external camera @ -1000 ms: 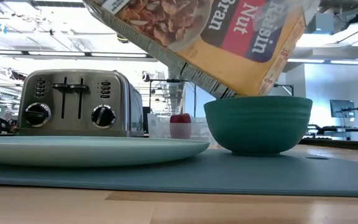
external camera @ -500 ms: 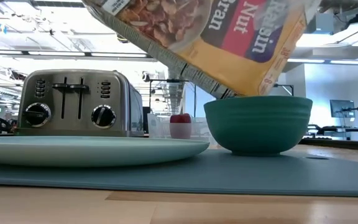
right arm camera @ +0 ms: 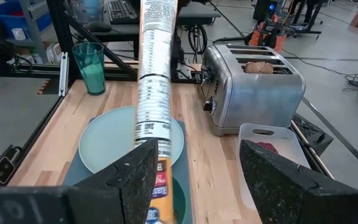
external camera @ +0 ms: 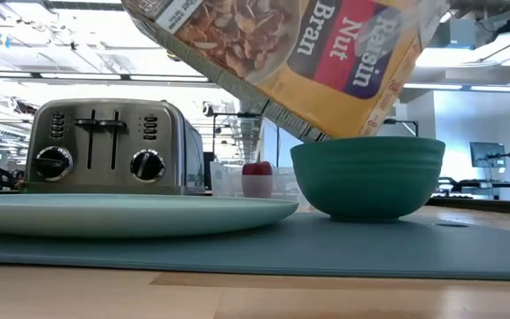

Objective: Arrange a breakfast setting

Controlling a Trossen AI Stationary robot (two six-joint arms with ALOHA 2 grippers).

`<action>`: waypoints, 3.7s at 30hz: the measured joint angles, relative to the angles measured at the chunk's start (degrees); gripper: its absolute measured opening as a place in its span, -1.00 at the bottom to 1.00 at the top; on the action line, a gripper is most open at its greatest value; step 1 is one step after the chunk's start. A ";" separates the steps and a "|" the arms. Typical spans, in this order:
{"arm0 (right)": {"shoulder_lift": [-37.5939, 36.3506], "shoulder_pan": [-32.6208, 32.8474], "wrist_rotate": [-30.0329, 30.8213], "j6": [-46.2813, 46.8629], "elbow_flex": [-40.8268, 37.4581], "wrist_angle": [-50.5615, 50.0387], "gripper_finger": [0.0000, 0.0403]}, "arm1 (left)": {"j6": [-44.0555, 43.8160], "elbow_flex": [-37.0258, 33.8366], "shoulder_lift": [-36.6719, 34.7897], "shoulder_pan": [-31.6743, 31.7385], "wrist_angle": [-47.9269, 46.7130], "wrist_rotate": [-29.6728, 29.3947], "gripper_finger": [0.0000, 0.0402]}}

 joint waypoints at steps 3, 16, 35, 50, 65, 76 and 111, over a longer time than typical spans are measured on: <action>0.00 0.00 0.00 0.00 0.00 0.00 0.27 | 1.14 0.00 0.00 0.30 -0.02 4.68 -0.28; -0.01 0.01 0.00 -0.15 0.00 -0.01 0.27 | 0.55 0.00 0.00 1.00 -0.04 4.79 -0.28; 0.00 0.01 -0.09 -0.15 0.00 0.00 0.27 | -0.05 0.00 0.00 1.06 0.12 6.11 -0.28; 0.00 0.01 -0.15 -0.15 0.00 -0.01 0.27 | 1.16 0.00 0.00 2.05 0.07 6.08 -0.28; 0.00 0.00 -0.15 -0.15 0.00 -0.02 0.27 | -1.14 0.00 0.00 2.60 0.02 4.78 -0.28; -0.02 0.01 -0.15 -0.13 0.00 0.00 0.27 | 1.48 -0.02 0.10 2.92 0.02 4.98 -0.28; 0.00 -0.01 -0.15 -0.15 0.00 0.00 0.27 | 1.88 -0.02 0.07 3.69 -0.11 5.00 -0.28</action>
